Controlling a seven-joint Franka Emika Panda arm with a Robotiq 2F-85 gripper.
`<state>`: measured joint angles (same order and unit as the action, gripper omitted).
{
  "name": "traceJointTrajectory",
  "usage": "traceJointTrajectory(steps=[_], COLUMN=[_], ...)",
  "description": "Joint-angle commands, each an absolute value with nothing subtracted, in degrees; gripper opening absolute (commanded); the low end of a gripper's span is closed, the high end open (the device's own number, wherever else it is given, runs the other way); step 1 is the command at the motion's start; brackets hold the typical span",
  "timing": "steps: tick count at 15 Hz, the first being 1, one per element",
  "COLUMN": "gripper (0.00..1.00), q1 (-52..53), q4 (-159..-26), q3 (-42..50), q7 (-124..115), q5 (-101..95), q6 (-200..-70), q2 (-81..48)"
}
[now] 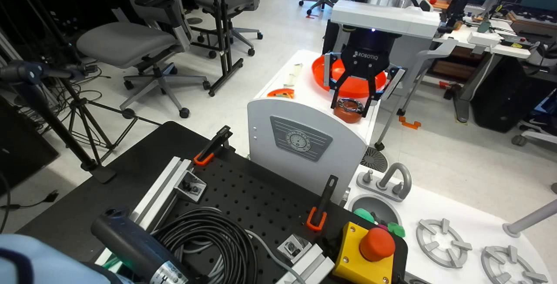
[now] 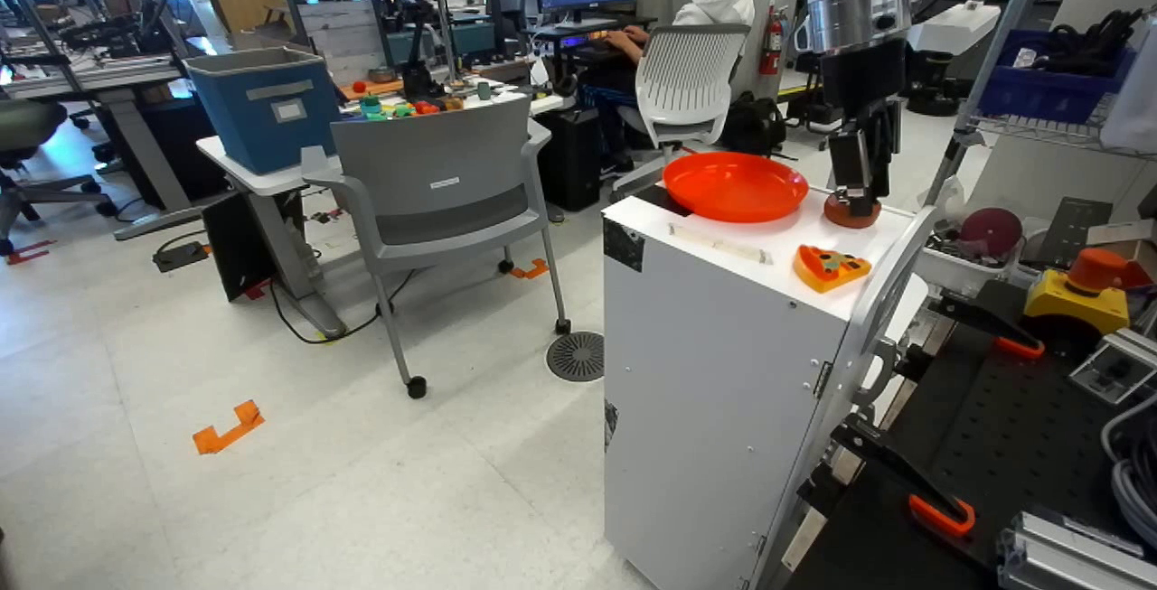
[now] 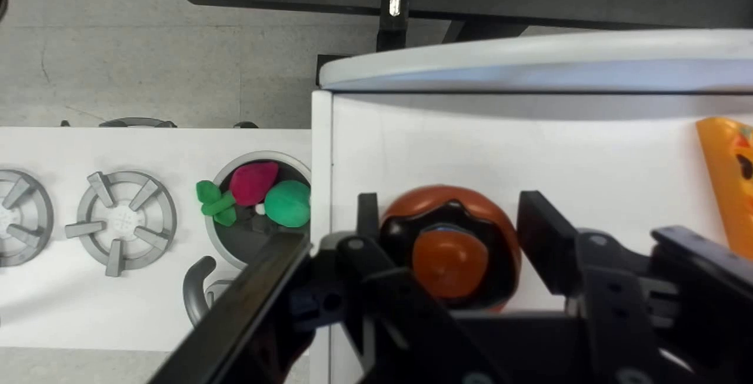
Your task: Place the donut toy on the orange plate
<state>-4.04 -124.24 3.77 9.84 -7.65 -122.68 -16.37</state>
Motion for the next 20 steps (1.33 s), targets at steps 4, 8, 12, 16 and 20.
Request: traceJointTrajectory(steps=[4, 8, 12, 16, 20], gripper=[0.35, 0.35, 0.35, 0.35, 0.35], q1=[-4.0, -3.6, -3.8, -3.9, -3.9], q4=[-125.0, -125.6, -125.2, -124.2, -122.0], q3=[3.5, 3.7, 3.6, 3.4, 3.3], q7=[10.5, 9.2, 9.2, 9.2, 8.6], q5=[-8.7, -9.8, -9.3, -8.2, -7.2], q6=[-122.2, -122.1, -121.6, -121.0, -119.1], q2=[-14.5, -13.0, -12.1, -11.5, -11.1])
